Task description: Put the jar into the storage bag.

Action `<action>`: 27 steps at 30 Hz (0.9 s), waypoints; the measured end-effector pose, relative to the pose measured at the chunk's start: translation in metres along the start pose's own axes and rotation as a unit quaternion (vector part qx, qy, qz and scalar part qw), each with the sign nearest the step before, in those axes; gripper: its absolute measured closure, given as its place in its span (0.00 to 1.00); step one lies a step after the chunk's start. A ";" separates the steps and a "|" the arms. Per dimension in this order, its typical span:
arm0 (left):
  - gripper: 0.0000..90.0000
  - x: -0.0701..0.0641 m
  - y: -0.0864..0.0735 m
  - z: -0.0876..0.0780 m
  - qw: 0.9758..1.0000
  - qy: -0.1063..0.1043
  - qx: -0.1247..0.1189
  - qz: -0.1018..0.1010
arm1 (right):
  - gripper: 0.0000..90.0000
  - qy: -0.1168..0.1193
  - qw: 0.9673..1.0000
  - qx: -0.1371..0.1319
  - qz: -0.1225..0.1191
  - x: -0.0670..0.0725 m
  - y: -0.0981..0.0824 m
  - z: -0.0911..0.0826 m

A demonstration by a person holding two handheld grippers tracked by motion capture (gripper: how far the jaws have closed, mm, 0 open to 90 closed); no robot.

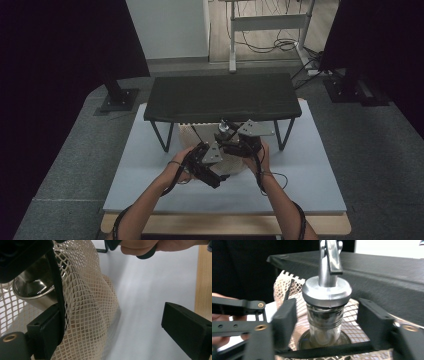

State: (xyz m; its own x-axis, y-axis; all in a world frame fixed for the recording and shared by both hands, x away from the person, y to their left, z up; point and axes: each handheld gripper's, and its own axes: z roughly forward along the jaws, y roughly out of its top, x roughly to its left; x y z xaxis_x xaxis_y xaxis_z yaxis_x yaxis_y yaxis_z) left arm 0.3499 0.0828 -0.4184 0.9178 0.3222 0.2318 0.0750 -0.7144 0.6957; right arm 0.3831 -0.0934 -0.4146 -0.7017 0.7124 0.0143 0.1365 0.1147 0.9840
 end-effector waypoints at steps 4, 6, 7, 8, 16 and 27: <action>0.08 0.002 0.000 0.001 1.000 -0.006 0.002 0.004 | 0.23 -0.010 1.000 0.007 -0.022 0.004 0.000 -0.001; 0.08 0.002 0.000 0.001 1.000 -0.006 0.003 0.005 | 0.22 -0.016 0.999 0.009 -0.034 0.005 -0.001 -0.003; 0.08 0.002 0.000 0.001 1.000 -0.006 0.003 0.004 | 0.22 -0.019 0.999 0.008 -0.036 0.005 -0.001 -0.004; 0.08 0.002 0.000 0.001 1.000 -0.005 0.002 0.004 | 0.22 -0.020 0.999 0.006 -0.035 0.005 -0.002 -0.005; 0.08 0.001 0.001 0.001 1.000 -0.001 0.007 0.005 | 0.20 -0.031 0.999 -0.006 -0.043 0.006 -0.005 -0.023; 0.07 0.001 0.001 0.003 1.000 0.003 0.009 0.000 | 0.19 -0.043 0.998 -0.005 -0.034 -0.006 -0.019 -0.045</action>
State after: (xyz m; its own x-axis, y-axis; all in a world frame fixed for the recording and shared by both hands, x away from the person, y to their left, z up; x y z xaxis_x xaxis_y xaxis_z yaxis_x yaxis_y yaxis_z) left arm 0.3517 0.0807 -0.4198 0.9152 0.3258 0.2370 0.0818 -0.7262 0.6826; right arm 0.3533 -0.1307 -0.4253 -0.6459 0.7604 -0.0677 0.0831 0.1582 0.9839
